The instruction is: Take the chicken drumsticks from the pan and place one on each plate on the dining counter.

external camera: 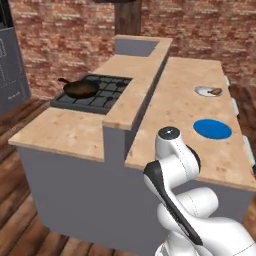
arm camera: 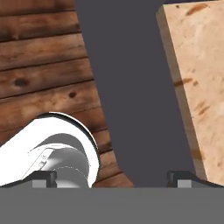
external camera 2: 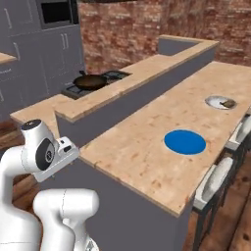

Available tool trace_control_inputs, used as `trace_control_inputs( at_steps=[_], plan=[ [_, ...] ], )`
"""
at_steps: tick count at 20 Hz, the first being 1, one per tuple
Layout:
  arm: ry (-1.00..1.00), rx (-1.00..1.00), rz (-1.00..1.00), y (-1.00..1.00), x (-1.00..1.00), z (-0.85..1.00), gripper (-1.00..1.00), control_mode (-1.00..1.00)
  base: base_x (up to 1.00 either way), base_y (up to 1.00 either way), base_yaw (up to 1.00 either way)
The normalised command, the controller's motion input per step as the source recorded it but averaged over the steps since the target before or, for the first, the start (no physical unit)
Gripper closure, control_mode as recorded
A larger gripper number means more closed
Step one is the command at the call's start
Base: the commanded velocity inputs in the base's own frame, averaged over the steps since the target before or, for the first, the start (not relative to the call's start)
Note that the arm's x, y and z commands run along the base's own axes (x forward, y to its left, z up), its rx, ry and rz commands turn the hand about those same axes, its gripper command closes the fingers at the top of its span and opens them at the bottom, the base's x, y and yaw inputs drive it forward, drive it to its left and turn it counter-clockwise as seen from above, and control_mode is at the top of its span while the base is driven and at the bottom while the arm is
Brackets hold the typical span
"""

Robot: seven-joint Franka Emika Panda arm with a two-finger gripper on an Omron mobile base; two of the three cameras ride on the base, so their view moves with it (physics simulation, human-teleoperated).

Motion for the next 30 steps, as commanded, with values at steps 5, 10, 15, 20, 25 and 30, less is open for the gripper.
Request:
trace_control_inputs(
  at_steps=[5,10,15,20,25,30],
  plan=[
    [0.0,0.0,0.0,0.0,0.0,0.0,-1.0,1.0,0.04,1.0,-0.44],
    [0.0,0.0,0.0,0.0,0.0,0.0,-1.0,1.0,0.0,1.0,-0.44],
    [0.0,0.0,0.0,0.0,0.0,0.0,-1.0,1.0,0.0,1.0,-0.43],
    [0.0,0.0,0.0,0.0,0.0,0.0,-1.0,1.0,0.0,1.0,-0.38],
    [0.0,0.0,0.0,0.0,0.0,0.0,-1.0,1.0,0.0,1.0,-0.41],
    [0.0,0.0,0.0,0.0,0.0,0.0,-1.0,1.0,0.0,1.0,-0.46]
  ],
)
